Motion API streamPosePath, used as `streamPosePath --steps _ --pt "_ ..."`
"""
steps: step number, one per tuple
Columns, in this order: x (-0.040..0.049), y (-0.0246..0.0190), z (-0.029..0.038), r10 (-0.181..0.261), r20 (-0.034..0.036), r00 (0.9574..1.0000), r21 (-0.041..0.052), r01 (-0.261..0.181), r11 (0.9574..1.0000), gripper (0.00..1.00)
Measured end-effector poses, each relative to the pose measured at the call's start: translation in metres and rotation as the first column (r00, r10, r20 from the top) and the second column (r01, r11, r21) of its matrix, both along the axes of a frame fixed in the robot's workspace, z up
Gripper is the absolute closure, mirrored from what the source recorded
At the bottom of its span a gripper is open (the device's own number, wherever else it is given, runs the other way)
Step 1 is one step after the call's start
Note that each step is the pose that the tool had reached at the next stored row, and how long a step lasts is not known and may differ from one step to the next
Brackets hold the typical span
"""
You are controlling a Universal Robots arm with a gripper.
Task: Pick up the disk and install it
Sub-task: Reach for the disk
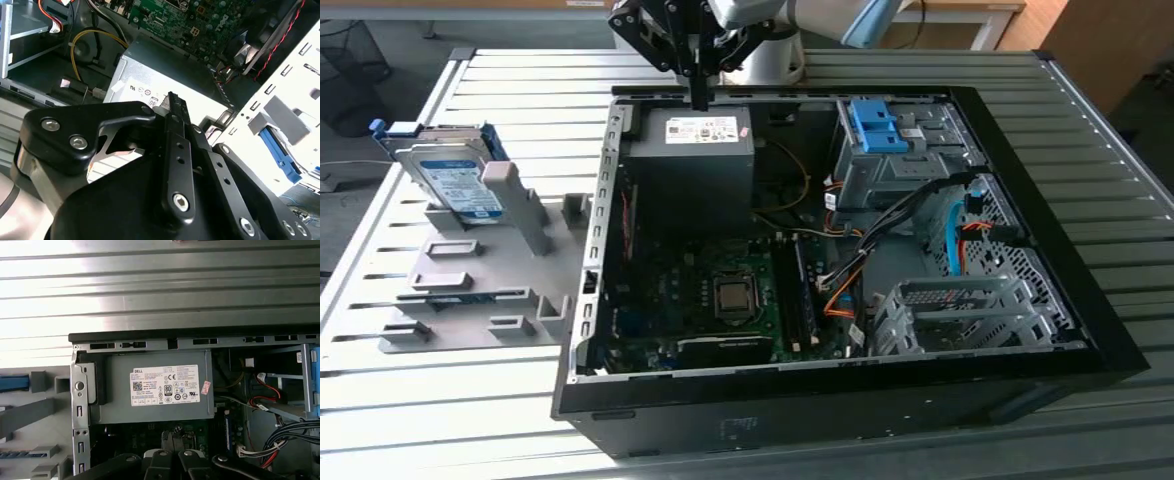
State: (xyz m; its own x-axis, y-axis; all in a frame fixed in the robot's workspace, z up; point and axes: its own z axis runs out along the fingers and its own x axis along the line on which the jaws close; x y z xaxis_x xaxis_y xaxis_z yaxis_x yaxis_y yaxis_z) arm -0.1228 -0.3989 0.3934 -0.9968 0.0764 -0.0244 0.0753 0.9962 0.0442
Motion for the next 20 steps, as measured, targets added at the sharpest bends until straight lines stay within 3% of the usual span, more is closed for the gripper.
streamPosePath --steps 20 --pt "-0.0274 0.0024 -0.0001 0.0 0.0001 1.0 0.0001 0.0 1.0 0.89"
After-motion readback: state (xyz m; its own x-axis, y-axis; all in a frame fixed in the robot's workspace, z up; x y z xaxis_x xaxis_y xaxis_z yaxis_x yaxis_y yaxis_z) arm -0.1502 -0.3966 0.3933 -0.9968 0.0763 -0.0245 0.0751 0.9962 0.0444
